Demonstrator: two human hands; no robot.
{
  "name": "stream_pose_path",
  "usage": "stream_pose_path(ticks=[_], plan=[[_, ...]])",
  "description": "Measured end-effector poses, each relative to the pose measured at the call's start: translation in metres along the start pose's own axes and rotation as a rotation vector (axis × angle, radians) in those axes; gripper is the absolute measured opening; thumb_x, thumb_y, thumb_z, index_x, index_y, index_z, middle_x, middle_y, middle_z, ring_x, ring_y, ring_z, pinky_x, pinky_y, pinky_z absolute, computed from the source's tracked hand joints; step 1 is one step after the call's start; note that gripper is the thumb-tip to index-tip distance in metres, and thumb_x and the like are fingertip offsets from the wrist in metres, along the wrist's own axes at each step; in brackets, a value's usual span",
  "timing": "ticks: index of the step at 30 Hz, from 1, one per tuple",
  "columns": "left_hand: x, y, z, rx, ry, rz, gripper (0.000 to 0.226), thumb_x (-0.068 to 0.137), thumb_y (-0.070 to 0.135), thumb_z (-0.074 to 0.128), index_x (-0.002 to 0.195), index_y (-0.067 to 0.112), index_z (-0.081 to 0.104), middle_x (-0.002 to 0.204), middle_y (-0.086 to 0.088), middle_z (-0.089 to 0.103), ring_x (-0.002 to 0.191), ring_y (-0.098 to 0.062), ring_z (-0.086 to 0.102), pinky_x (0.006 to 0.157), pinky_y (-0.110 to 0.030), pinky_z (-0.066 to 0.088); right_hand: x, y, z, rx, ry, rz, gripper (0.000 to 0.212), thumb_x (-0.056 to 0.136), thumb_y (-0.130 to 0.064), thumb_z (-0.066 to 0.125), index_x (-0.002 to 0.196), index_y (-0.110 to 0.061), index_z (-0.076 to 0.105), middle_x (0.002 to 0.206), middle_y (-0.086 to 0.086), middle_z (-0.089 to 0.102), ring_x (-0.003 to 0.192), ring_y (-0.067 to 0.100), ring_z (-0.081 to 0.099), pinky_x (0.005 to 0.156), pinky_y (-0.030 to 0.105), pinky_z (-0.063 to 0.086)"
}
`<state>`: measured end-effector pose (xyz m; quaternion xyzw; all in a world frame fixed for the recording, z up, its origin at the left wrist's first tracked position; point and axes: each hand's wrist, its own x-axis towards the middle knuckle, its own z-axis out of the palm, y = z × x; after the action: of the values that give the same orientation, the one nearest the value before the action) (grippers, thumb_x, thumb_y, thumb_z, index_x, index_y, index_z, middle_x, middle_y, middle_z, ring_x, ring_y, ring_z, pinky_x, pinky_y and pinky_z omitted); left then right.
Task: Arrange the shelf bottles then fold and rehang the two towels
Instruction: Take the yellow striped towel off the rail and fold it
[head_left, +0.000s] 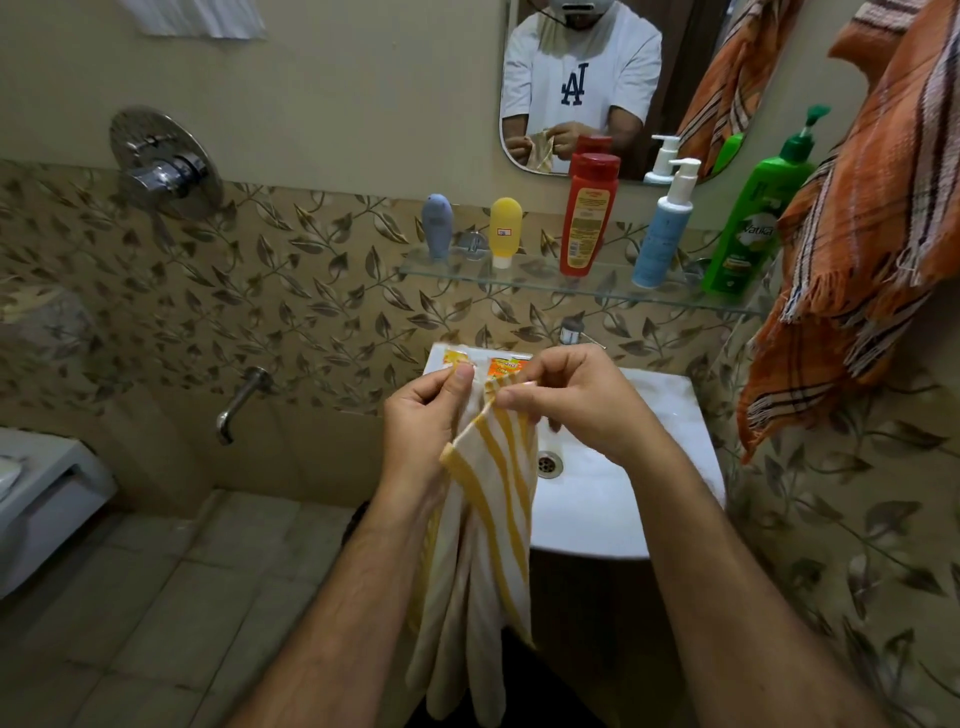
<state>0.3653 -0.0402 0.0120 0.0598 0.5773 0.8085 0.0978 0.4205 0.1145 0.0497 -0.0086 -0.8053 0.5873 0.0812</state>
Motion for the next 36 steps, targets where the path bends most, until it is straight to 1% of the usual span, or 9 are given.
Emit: stream_pose_path(ticks=[5,9,15,19,23,27,31,34,36], plan=[[0.000,-0.003,-0.003,-0.139,-0.023,-0.133,0.035,0.079,0.031,0.071,0.091,-0.001,0.070,0.083,-0.018,0.068,0.076,-0.029,0.063,0.066,-0.034,0.057,0.003,-0.002,0.008,-0.512,0.119,-0.170,0.016,0.085,-0.034,0.074,0.082,-0.019,0.071,0.093,-0.009,0.057,0.096,0.011,0.050,0.082,0.026,0.044],[0.004,-0.005,-0.005,-0.258,-0.059,-0.230,0.018,0.091,0.024,0.065,0.088,0.007,0.068,0.074,-0.008,0.071,0.062,-0.015,0.067,0.056,-0.026,0.057,0.002,-0.003,0.016,-0.266,0.140,-0.110,0.018,0.099,-0.025,0.055,0.088,-0.012,0.061,0.076,-0.007,0.054,0.070,0.006,0.050,0.065,0.024,0.043],[0.001,-0.011,0.003,-0.260,-0.021,-0.268,0.022,0.095,0.000,0.053,0.091,0.008,0.074,0.078,-0.010,0.074,0.067,-0.018,0.071,0.061,-0.029,0.060,0.008,0.009,0.046,0.122,0.376,0.096,0.017,0.098,-0.013,0.051,0.088,-0.020,0.063,0.079,0.002,0.064,0.072,0.017,0.058,0.071,0.037,0.050],[0.004,-0.013,0.008,-0.273,0.089,-0.267,0.020,0.096,0.003,0.055,0.090,0.011,0.073,0.075,-0.008,0.073,0.063,-0.015,0.070,0.059,-0.027,0.060,0.007,0.004,0.052,0.349,0.363,0.169,0.026,0.093,-0.001,0.049,0.090,-0.012,0.072,0.084,0.006,0.069,0.076,0.015,0.062,0.072,0.030,0.054],[0.002,-0.014,0.013,-0.257,0.125,-0.206,0.026,0.095,0.011,0.062,0.076,0.017,0.077,0.074,-0.006,0.073,0.065,-0.014,0.069,0.059,-0.026,0.058,0.002,0.003,0.058,0.259,0.368,0.042,0.010,0.093,-0.012,0.064,0.096,-0.007,0.072,0.092,0.002,0.072,0.090,0.015,0.069,0.084,0.030,0.058],[-0.001,-0.015,0.017,-0.255,0.123,-0.183,0.020,0.093,0.003,0.059,0.089,0.013,0.075,0.086,-0.008,0.075,0.080,-0.020,0.072,0.068,-0.031,0.058,0.001,0.007,0.065,0.205,0.337,-0.016,0.012,0.079,-0.011,0.080,0.087,-0.009,0.071,0.087,-0.004,0.073,0.085,0.008,0.070,0.081,0.025,0.057],[0.002,-0.016,0.014,-0.258,0.082,-0.200,0.020,0.099,0.010,0.053,0.102,0.008,0.073,0.096,-0.013,0.075,0.087,-0.020,0.073,0.070,-0.029,0.059,0.005,0.012,0.060,0.177,0.395,-0.032,0.012,0.084,-0.015,0.076,0.077,-0.016,0.067,0.076,-0.003,0.070,0.078,0.012,0.067,0.081,0.037,0.057],[-0.001,-0.017,0.015,-0.276,0.030,-0.187,0.026,0.101,0.019,0.053,0.105,0.002,0.072,0.099,-0.017,0.074,0.091,-0.023,0.072,0.075,-0.030,0.059,0.008,0.014,0.057,0.148,0.441,-0.006,0.013,0.087,-0.020,0.072,0.080,-0.011,0.065,0.081,0.011,0.070,0.081,0.026,0.067,0.084,0.050,0.056],[-0.002,-0.018,0.014,-0.274,0.019,-0.152,0.027,0.100,0.020,0.054,0.106,0.000,0.072,0.103,-0.019,0.073,0.097,-0.026,0.071,0.082,-0.033,0.058,0.009,0.014,0.058,0.141,0.457,0.002,0.016,0.088,-0.020,0.071,0.082,-0.007,0.064,0.080,0.014,0.069,0.077,0.024,0.065,0.081,0.050,0.057]])
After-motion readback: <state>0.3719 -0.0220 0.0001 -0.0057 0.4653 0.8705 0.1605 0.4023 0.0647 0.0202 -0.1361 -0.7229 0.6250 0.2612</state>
